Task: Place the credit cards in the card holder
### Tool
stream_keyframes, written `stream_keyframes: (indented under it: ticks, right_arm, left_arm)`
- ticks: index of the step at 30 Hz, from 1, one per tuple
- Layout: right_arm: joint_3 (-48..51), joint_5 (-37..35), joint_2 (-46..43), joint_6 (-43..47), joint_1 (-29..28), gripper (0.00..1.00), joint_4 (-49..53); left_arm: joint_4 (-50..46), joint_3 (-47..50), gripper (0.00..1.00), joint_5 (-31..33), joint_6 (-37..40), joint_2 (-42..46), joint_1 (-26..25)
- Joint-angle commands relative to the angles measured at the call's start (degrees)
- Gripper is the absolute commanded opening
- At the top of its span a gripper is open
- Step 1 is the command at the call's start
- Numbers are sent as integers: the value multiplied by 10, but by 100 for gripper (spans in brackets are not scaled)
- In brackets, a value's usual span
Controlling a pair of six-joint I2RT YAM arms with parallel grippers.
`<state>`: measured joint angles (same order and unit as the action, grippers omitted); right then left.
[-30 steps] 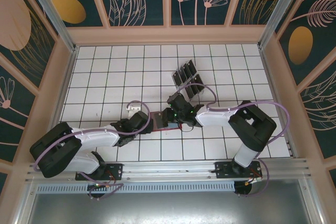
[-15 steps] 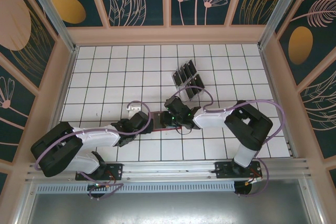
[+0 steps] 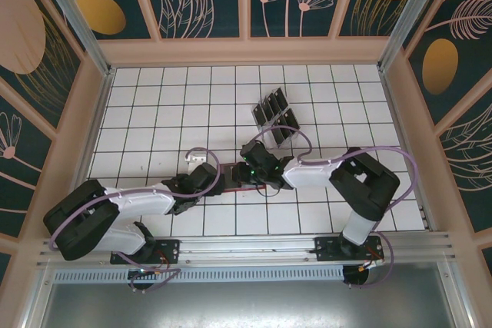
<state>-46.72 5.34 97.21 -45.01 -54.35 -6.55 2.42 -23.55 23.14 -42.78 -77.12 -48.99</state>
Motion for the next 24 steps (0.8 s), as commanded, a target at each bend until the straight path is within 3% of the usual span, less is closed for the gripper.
stream_keyframes:
  ticks: [1,13,24]
  right_arm:
    - [-4,-23,-29,11,9,25,20]
    - [2,-5,4,23,29,25,1]
    - [0,25,31,22,29,20,-25]
  left_arm:
    - [-23,5,98,7,-14,13,4]
    - [-53,-26,99,41,-22,-29,7]
    - [-28,-15,99,24,-25,-52,7]
